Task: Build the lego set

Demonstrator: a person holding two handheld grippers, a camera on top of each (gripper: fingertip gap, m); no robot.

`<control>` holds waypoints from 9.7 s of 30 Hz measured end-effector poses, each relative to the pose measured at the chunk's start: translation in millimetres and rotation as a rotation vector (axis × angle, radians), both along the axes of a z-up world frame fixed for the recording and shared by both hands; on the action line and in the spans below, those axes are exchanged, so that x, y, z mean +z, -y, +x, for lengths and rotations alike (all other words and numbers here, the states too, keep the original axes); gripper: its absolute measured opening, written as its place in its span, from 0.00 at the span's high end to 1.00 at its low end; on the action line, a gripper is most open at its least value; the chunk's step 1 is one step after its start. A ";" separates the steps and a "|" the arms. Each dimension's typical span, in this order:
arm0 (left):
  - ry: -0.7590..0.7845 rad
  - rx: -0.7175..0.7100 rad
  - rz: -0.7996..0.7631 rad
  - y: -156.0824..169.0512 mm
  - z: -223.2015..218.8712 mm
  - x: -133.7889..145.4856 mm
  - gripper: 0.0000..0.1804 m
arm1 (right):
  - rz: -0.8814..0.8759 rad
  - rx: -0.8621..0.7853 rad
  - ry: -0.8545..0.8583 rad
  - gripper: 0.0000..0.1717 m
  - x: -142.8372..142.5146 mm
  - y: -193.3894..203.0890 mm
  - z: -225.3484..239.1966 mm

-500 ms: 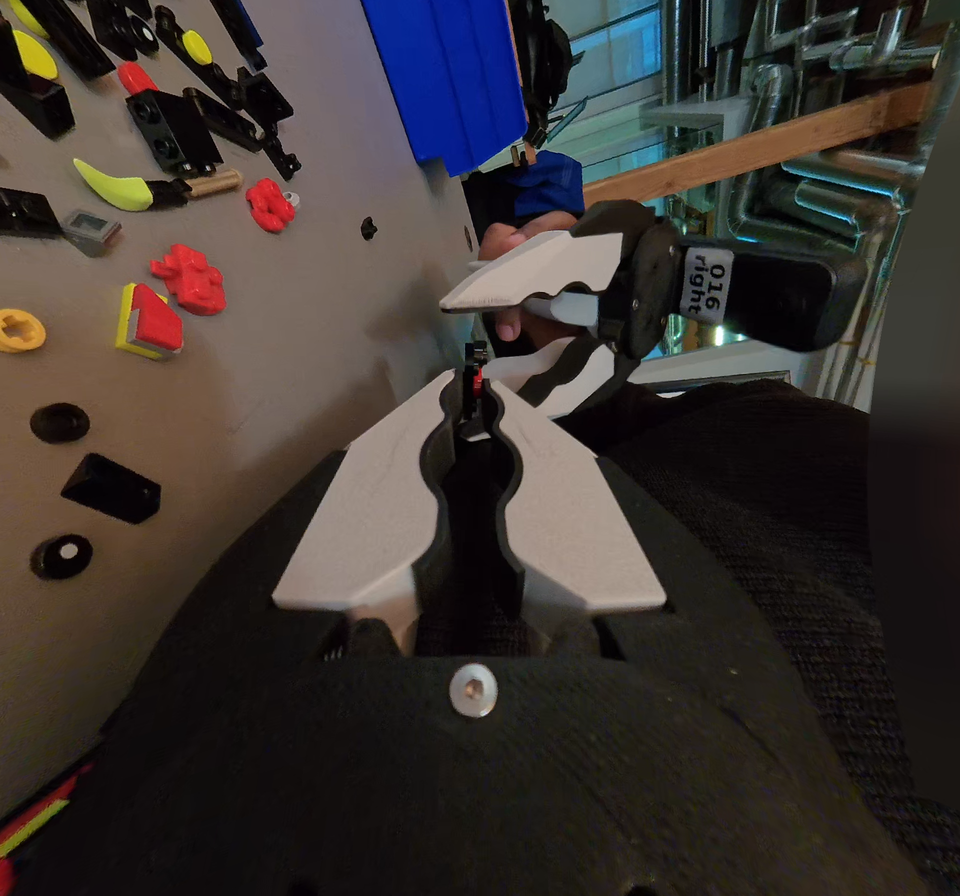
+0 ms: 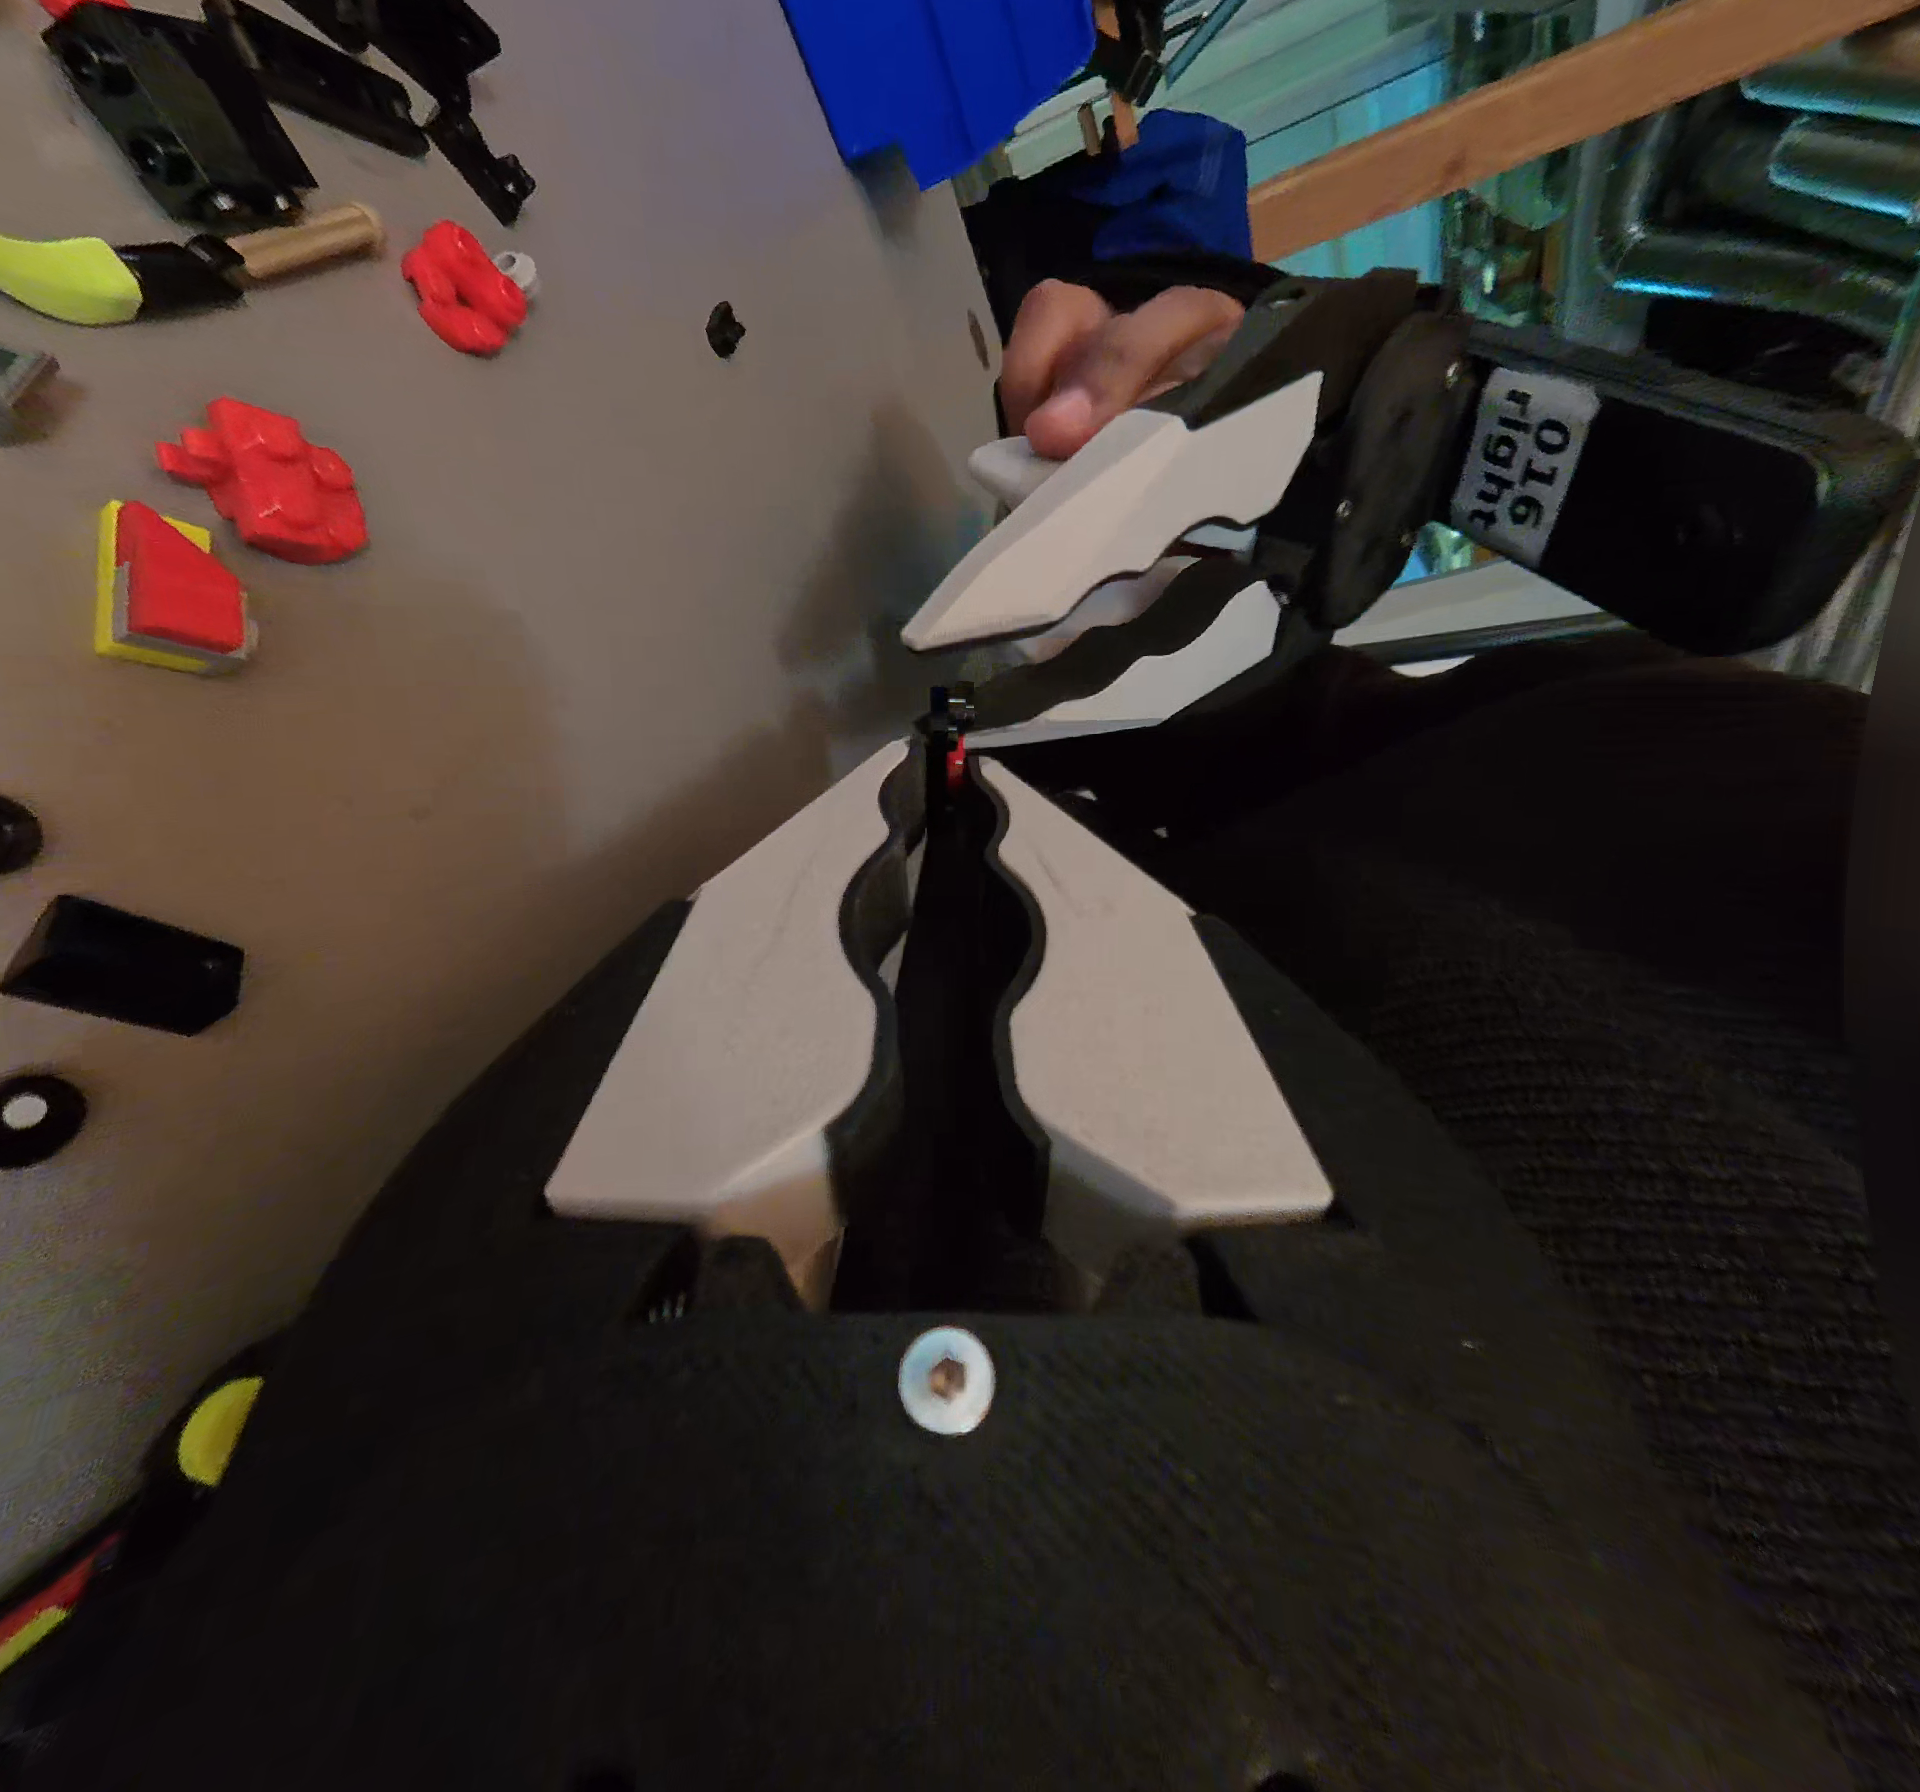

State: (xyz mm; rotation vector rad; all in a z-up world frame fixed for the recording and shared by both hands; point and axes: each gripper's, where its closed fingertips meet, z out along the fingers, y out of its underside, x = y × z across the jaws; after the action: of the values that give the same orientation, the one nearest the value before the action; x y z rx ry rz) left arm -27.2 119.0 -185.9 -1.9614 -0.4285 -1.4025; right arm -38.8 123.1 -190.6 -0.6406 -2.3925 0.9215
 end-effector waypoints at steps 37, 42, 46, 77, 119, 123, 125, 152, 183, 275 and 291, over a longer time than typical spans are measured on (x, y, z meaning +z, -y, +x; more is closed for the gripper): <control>-0.128 -0.073 -0.047 5.7 11.1 -13.3 0.99 | 0.131 0.061 -0.012 0.95 -13.9 8.9 7.7; -0.167 -0.095 -0.064 8.5 13.7 -16.9 0.99 | 0.163 0.083 -0.020 0.95 -17.5 11.3 9.9; -0.183 -0.105 -0.068 9.5 15.1 -16.9 0.99 | 0.167 0.092 -0.019 0.96 -17.6 12.7 11.4; 0.024 0.054 0.040 -3.8 -7.2 8.1 0.99 | -0.106 -0.133 0.031 0.96 6.1 -1.6 -11.4; -0.020 -0.171 -0.021 15.4 21.1 -4.7 0.98 | -0.011 0.078 0.063 0.95 -5.3 13.0 15.8; -0.019 -0.185 -0.027 16.8 22.8 -5.4 0.98 | -0.008 0.089 0.069 0.96 -5.9 13.6 17.8; -0.017 -0.180 -0.026 16.3 22.4 -5.3 0.98 | -0.009 0.085 0.066 0.96 -5.6 13.3 17.3; 0.138 0.086 0.046 -8.9 -5.5 11.6 0.98 | -0.017 -0.091 -0.047 0.85 7.5 -5.4 -8.7; 0.160 0.096 0.051 -10.3 -4.9 13.5 0.98 | -0.018 -0.110 -0.029 0.89 10.6 -8.3 -8.4; -0.474 -0.117 0.398 4.2 15.8 31.0 0.99 | -0.792 0.003 0.329 0.96 48.8 10.6 11.2; -0.596 -0.123 0.411 3.4 17.7 26.0 0.98 | -0.760 0.013 0.351 0.96 44.8 10.6 14.1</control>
State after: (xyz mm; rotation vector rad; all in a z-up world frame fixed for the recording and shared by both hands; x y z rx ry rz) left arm -9.4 115.5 -159.9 -1.9527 0.2407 -0.8198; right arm -24.6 112.5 -145.8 -1.1331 -2.2825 1.8816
